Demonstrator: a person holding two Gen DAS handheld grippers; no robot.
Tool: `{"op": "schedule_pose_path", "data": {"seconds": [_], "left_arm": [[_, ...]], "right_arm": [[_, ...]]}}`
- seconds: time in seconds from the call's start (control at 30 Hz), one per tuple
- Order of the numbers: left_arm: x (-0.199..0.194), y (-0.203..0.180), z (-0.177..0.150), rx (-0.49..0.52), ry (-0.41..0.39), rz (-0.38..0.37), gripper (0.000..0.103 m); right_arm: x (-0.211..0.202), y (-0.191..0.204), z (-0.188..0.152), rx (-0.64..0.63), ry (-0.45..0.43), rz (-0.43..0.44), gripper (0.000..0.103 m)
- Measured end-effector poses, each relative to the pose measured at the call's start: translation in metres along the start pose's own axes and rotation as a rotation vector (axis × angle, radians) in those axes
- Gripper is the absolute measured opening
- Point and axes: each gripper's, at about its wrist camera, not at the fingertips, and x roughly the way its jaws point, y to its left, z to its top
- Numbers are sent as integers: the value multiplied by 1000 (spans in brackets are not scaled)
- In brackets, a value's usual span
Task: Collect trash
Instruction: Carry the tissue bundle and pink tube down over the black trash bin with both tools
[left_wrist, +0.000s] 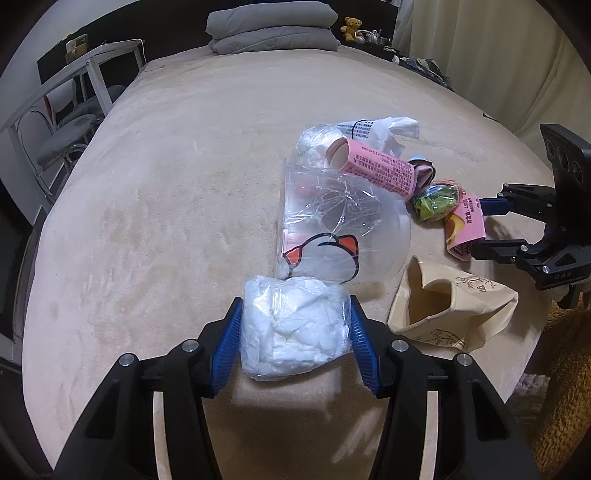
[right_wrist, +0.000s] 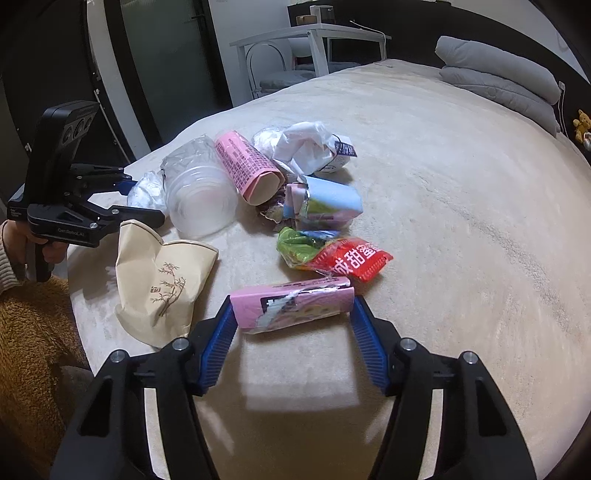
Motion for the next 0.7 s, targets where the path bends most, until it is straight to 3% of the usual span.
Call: {"op": "schedule_pose_path", "data": {"seconds": [0.43,0.7], "left_arm": [[-43,-17,-9,-46,-101,-5,53],[-78,-38,-29,-80,-198,-8,53]], "right_arm": [[-34,16,-11,39,-73,-15,62],[-77,32,-25,123,-181,-25,62]]}}
